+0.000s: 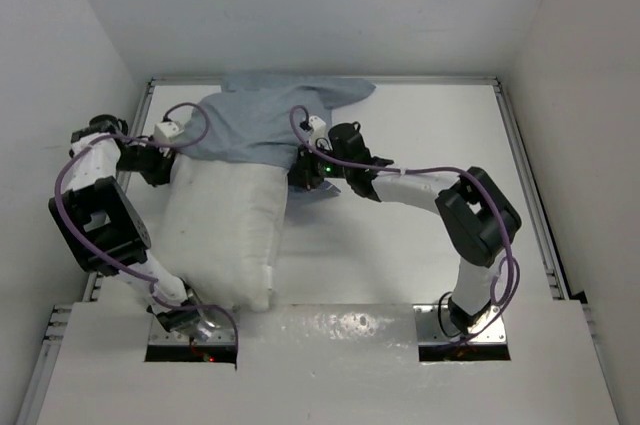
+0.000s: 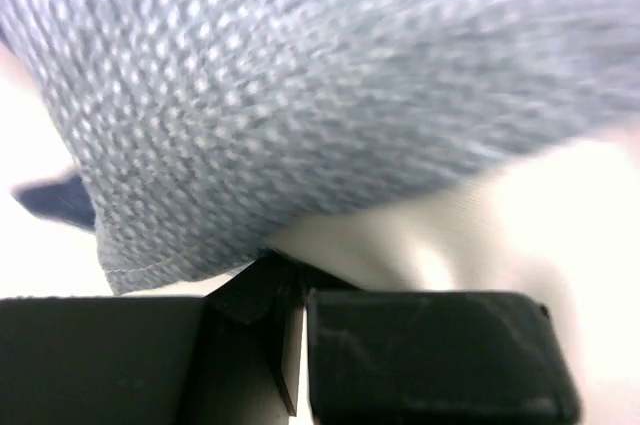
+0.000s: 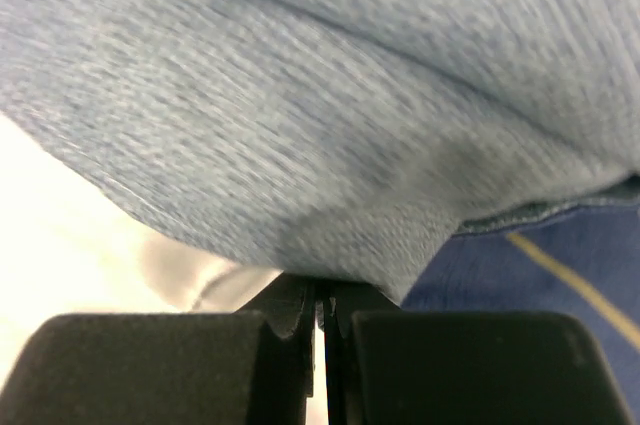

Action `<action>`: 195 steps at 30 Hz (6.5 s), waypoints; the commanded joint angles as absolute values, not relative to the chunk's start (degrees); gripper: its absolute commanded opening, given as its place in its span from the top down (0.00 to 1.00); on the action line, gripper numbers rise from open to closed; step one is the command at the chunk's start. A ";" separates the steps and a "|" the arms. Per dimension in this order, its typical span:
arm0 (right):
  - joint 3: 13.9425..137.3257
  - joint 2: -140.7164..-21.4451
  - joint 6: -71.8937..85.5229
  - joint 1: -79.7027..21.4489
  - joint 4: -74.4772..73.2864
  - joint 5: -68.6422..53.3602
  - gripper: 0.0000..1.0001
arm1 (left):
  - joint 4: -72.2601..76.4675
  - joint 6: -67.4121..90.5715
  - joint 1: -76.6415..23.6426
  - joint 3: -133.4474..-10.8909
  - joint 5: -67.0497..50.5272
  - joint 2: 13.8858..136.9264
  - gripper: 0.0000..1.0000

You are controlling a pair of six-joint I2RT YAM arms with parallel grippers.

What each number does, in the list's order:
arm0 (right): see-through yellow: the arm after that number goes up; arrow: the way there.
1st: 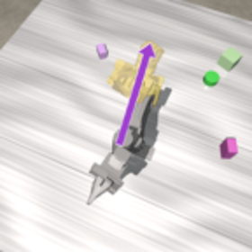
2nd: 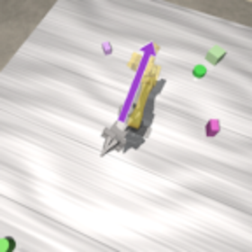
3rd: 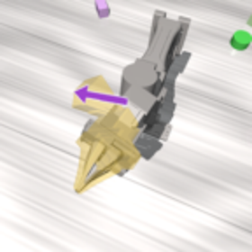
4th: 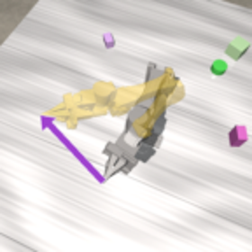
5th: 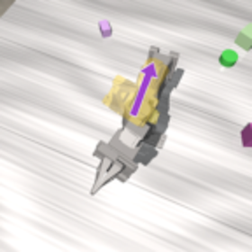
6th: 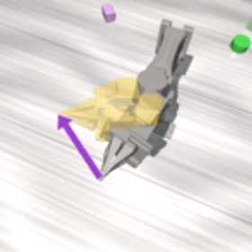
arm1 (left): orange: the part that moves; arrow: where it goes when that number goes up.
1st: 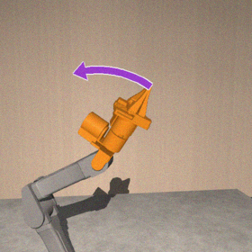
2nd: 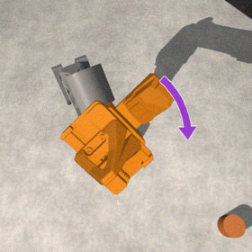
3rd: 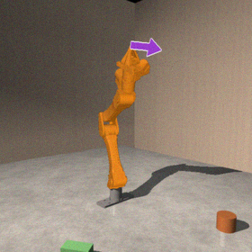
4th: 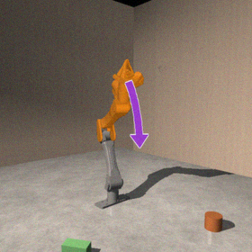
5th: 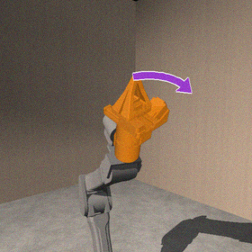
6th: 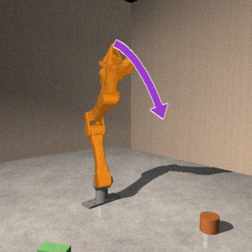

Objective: Put the pillow into the pillowcase

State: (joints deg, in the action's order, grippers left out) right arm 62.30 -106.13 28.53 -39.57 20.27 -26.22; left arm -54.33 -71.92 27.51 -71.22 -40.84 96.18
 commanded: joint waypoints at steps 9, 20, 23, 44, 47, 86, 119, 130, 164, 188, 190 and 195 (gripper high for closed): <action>66.27 -103.70 24.21 -34.80 14.12 -21.90 1.00 | -62.33 -69.29 28.65 -75.43 -49.58 91.14 1.00; 63.46 -107.31 4.23 -34.80 0.35 -7.95 0.23 | -55.02 -63.29 28.65 -67.67 -42.37 98.00 1.00; 64.24 -108.63 1.94 -34.89 1.14 -2.04 0.16 | -54.84 -62.67 28.65 -68.72 -41.66 98.61 1.00; 69.53 -117.00 12.47 -35.51 1.74 -23.69 1.00 | -62.30 -64.24 28.65 -71.27 -45.60 94.66 1.00; 69.87 -109.62 16.95 -35.77 2.10 -32.93 1.00 | -70.99 -69.23 28.65 -75.66 -51.84 92.82 1.00; 103.80 -100.10 96.07 -20.57 43.61 -26.28 1.00 | -44.81 5.19 26.81 -128.85 -29.38 94.12 1.00; 133.24 -139.14 83.42 -17.40 -7.92 5.19 1.00 | -59.59 -15.55 21.97 -120.76 -47.62 119.45 1.00; 117.86 -105.66 82.38 -23.91 18.36 -11.86 1.00 | -43.52 -4.96 24.34 -123.58 -67.23 99.16 1.00; 58.45 -87.90 31.20 -18.54 3.78 -9.06 0.89 | -44.67 -37.62 5.21 -88.07 -28.14 82.88 0.50; 67.31 -114.86 43.32 -27.42 29.18 -29.70 0.01 | -30.06 -27.68 -16.70 -96.85 2.02 106.00 1.00; 70.48 -118.02 45.86 -27.86 29.79 -32.68 0.05 | -29.71 -28.04 -16.70 -97.20 1.93 104.77 1.00; 75.23 -122.08 53.61 -28.30 36.80 -36.56 1.00 | -32.78 -27.60 -16.70 -101.94 -5.22 103.45 1.00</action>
